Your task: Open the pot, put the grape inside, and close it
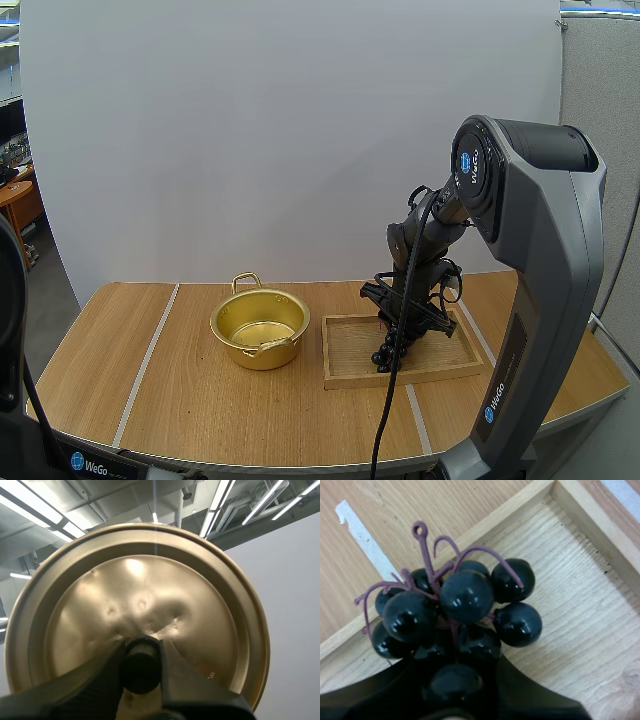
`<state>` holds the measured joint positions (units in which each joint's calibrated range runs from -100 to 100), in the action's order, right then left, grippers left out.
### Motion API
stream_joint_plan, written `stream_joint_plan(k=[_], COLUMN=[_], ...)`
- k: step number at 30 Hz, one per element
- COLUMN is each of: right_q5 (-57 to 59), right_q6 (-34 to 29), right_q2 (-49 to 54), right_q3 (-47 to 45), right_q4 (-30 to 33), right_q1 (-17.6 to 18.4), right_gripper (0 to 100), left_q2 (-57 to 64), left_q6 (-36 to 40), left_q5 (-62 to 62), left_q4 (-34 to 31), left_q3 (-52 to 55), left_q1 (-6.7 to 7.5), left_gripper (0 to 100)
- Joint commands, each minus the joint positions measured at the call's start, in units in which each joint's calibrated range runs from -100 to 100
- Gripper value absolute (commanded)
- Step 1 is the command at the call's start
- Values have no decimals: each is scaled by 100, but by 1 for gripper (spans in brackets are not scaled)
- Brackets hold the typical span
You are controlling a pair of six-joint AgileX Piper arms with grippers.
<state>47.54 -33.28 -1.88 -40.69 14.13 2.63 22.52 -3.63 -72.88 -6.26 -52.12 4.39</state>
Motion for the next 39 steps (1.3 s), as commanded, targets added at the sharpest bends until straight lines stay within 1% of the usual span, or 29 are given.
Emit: stream_joint_plan(k=[1, 3, 8, 11, 15, 18, 22, 26, 34, 36, 39], right_q5=[27, 266, 753, 1094, 1268, 1292, 1325, 1392, 1119, 1054, 818], right_q6=[128, 192, 634, 934, 1485, 1977, 2666, 3488, 4183, 4260, 4260], right_q2=[129, 284, 812, 1190, 1753, 2158, 2577, 2822, 2783, 2758, 2671], right_q3=[116, 266, 743, 967, 1121, 1153, 1153, 1153, 1153, 1153, 1153], right_q4=[-15, 6, -7, -7, -7, -7, -7, -7, -7, -7, -18], right_q1=[-17, -17, 8, 97, 321, 588, 1031, 1511, 2175, 2268, 2300], right_gripper=[0, 0, 0, 0, 0, 0, 0, 0, 0, 0, 0], left_q2=[-3, -3, -3, -3, -3, -3, -3, -3, -3, -3, -3], left_q6=[62, 62, 62, 62, 62, 62, 62, 62, 62, 62, 62], left_q5=[205, 205, 205, 205, 205, 205, 205, 205, 205, 205, 205], left_q4=[-71, -71, -71, -71, -71, -71, -71, -71, -71, -71, -71], left_q3=[-31, -31, -31, -31, -31, -31, -31, -31, -31, -31, -31], left_q1=[8, 8, 8, 8, 8, 8, 8, 8, 8, 8, 8], left_gripper=[0, 0, 0, 0, 0, 0, 0, 0, 0, 0, 0])
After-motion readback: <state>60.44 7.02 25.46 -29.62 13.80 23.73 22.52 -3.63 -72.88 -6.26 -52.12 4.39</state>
